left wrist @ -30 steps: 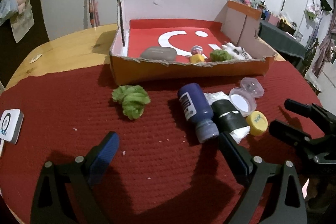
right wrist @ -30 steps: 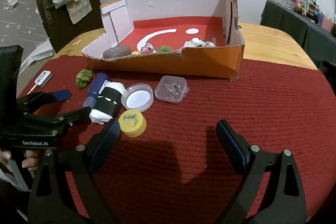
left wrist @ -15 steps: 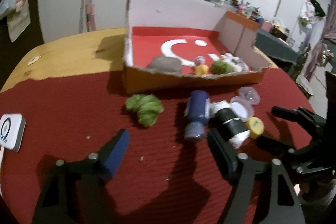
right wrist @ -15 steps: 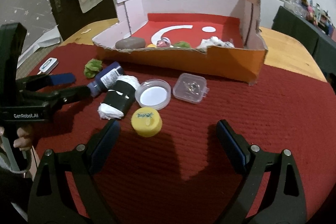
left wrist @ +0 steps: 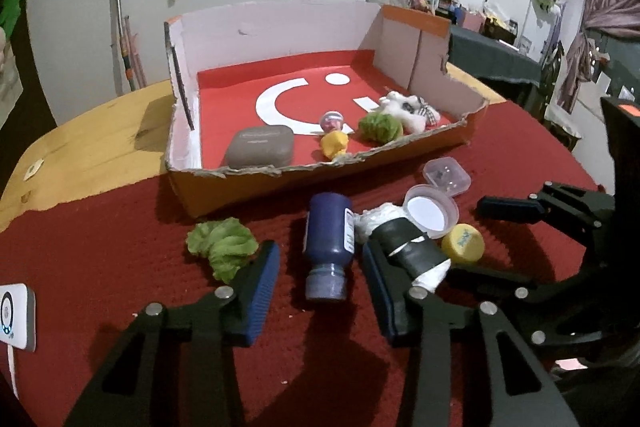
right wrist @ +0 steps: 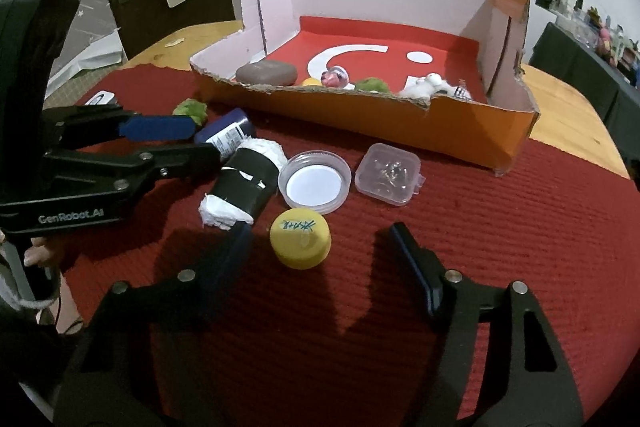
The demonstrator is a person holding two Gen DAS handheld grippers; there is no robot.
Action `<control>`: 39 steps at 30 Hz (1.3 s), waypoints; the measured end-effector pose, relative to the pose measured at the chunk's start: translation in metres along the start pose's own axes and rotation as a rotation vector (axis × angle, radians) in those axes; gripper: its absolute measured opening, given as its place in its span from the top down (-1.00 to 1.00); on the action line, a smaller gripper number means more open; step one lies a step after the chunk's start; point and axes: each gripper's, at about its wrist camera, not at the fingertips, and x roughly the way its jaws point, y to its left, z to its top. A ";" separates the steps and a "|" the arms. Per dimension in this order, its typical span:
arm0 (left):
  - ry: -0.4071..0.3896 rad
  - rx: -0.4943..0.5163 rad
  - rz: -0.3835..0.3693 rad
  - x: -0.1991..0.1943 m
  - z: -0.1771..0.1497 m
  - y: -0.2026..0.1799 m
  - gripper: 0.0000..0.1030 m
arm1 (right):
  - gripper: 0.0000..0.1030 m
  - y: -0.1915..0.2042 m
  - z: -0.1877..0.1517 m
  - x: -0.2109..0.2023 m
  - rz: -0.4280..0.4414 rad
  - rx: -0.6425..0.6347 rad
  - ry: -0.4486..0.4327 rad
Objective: Organize objects
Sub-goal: 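Grasp the navy bottle with the left tool while the right tool grasps the yellow-capped jar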
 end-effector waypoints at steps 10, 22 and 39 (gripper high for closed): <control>0.018 0.013 -0.006 0.014 -0.001 -0.002 0.26 | -0.04 0.003 -0.002 0.000 -0.005 -0.034 -0.008; 0.012 -0.004 -0.056 0.015 0.000 -0.001 0.44 | 0.43 0.008 -0.007 -0.002 0.019 -0.059 -0.029; -0.071 -0.003 -0.059 -0.023 0.005 -0.007 0.44 | 0.43 0.009 0.006 -0.033 0.036 -0.070 -0.092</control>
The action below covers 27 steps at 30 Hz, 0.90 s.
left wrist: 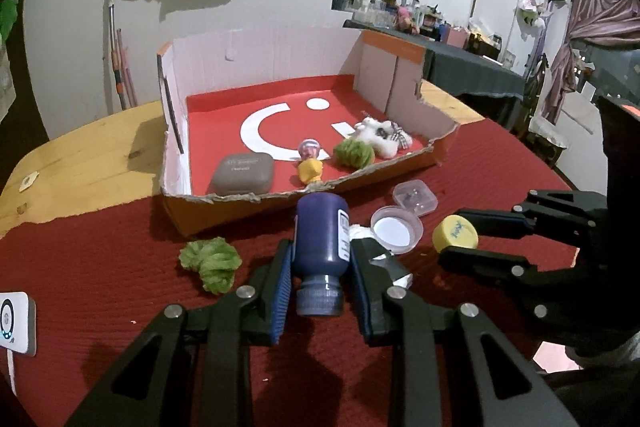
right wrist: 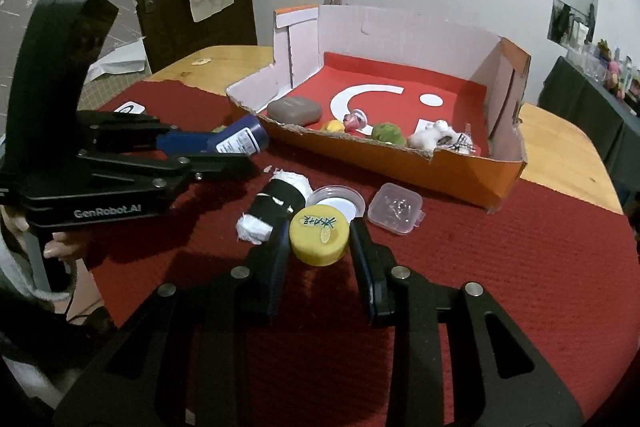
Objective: Organize objects
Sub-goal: 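Grasp the navy bottle with the left tool while the right tool grasps the yellow-capped jar, then carry the navy bottle and yellow-capped jar over into the red box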
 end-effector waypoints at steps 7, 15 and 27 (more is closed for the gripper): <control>-0.001 0.001 -0.002 -0.001 0.000 -0.001 0.44 | 0.43 0.000 0.000 -0.002 0.003 0.001 0.003; -0.035 -0.001 -0.028 -0.011 0.022 -0.002 0.44 | 0.43 -0.008 0.032 -0.015 0.008 -0.029 -0.055; 0.040 0.011 0.005 0.034 0.096 0.022 0.44 | 0.43 -0.055 0.112 0.034 0.029 -0.033 0.037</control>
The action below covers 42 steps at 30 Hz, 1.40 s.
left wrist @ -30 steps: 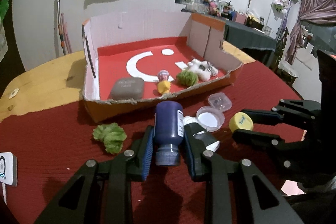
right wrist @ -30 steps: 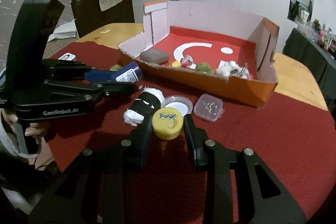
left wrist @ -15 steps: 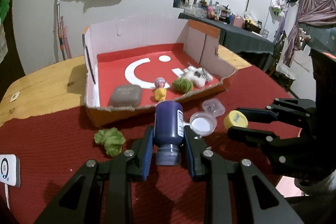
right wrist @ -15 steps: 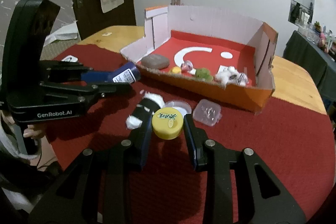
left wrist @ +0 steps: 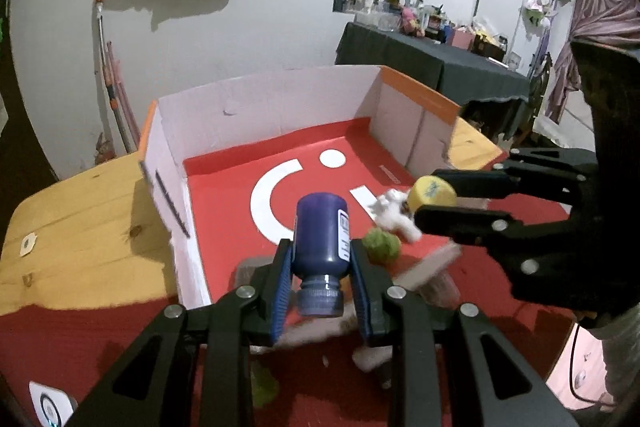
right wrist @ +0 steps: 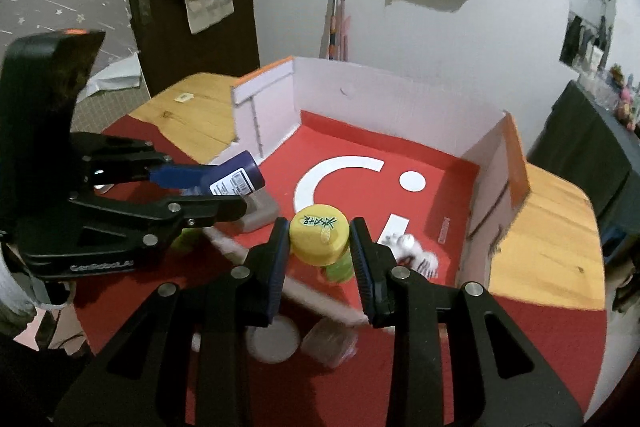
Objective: Organize objects
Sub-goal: 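Carry the navy bottle and yellow-capped jar over into the red box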
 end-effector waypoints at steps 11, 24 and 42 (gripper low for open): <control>0.140 -0.006 -0.002 0.064 0.026 0.021 0.44 | 0.43 -0.032 0.014 0.071 0.008 -0.003 0.188; 0.252 -0.004 -0.004 0.100 0.027 0.032 0.44 | 0.43 -0.046 0.012 0.106 0.040 -0.016 0.325; 0.282 0.033 0.001 0.099 0.023 0.030 0.44 | 0.42 -0.054 0.013 0.119 0.052 -0.002 0.396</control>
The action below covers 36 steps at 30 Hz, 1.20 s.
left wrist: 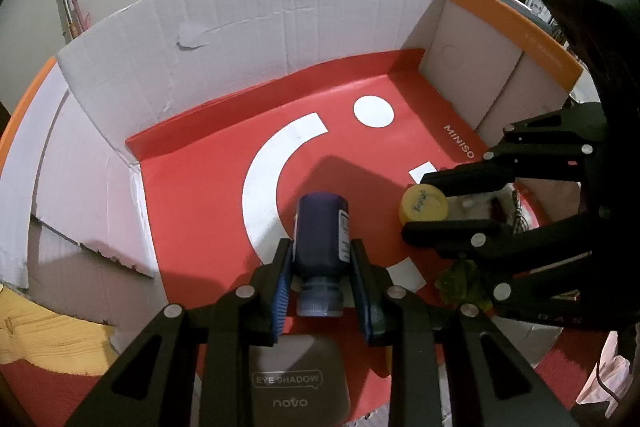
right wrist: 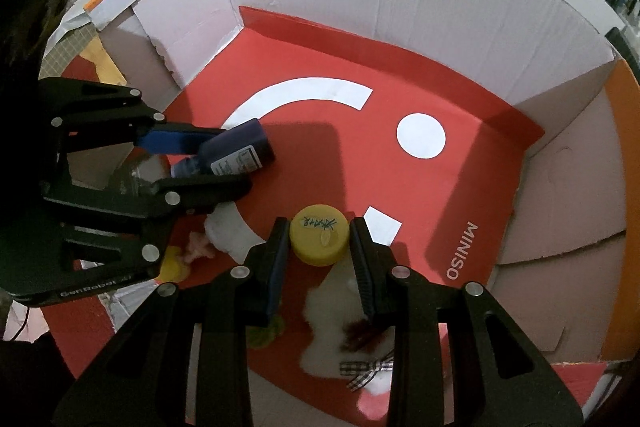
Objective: Organize objects
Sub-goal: 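Carry the navy bottle and yellow-capped jar over into the red box, then lower the bottle and jar onto the box floor and open both tools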
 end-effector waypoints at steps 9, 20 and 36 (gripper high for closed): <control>-0.010 0.008 0.003 -0.001 0.000 0.000 0.44 | 0.42 0.007 0.001 0.005 -0.021 -0.014 -0.001; -0.014 0.009 0.000 -0.003 -0.003 0.002 0.44 | 0.42 0.009 0.000 0.005 -0.032 -0.016 0.005; -0.016 0.008 -0.008 -0.006 -0.002 0.002 0.39 | 0.41 0.012 0.006 0.003 -0.045 0.007 0.014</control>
